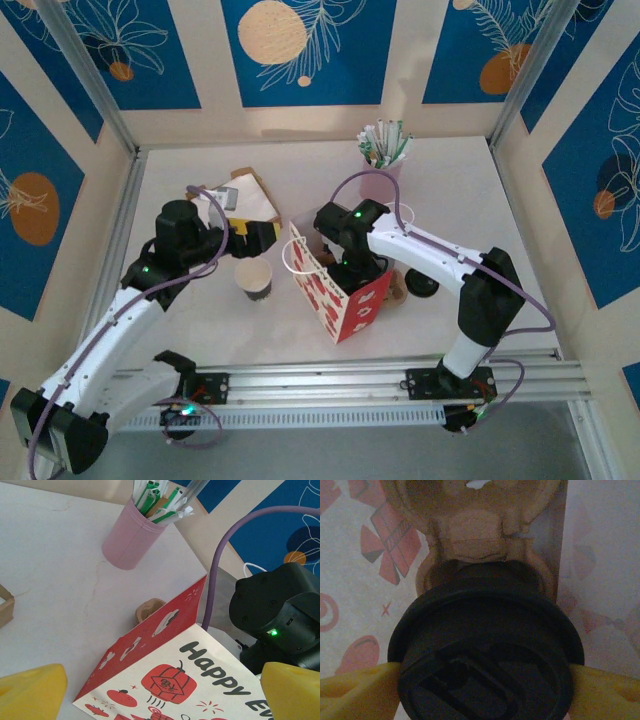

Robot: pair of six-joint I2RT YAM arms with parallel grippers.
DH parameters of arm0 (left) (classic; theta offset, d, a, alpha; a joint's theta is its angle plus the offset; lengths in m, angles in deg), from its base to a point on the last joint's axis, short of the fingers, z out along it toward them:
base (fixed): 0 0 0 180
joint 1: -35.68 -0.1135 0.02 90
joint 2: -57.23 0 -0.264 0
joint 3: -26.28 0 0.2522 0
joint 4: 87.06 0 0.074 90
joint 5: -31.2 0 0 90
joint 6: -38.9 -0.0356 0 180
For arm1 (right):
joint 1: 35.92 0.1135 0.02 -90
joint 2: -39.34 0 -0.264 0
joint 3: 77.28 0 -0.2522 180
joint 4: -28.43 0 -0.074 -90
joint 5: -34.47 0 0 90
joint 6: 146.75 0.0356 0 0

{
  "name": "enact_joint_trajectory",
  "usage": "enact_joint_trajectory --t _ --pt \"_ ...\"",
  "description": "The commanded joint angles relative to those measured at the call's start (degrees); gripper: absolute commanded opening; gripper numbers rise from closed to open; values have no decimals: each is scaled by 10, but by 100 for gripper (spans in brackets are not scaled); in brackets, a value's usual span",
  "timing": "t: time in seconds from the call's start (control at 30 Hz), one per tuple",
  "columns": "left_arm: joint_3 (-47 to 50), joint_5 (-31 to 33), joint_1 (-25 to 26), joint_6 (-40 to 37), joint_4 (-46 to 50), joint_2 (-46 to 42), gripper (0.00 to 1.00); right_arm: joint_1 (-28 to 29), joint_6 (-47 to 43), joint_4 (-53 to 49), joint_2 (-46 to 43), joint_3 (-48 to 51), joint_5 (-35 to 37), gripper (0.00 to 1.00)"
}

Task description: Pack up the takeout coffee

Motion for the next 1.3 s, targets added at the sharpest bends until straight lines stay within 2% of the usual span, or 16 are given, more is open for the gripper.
enact_joint_trajectory --t 0.0,1.27 --pt "-11 3 7 -14 -15 -1 99 5 4 1 11 1 6 85" --pt "-8 10 10 -16 -15 1 99 6 8 -22 -9 -27 21 86"
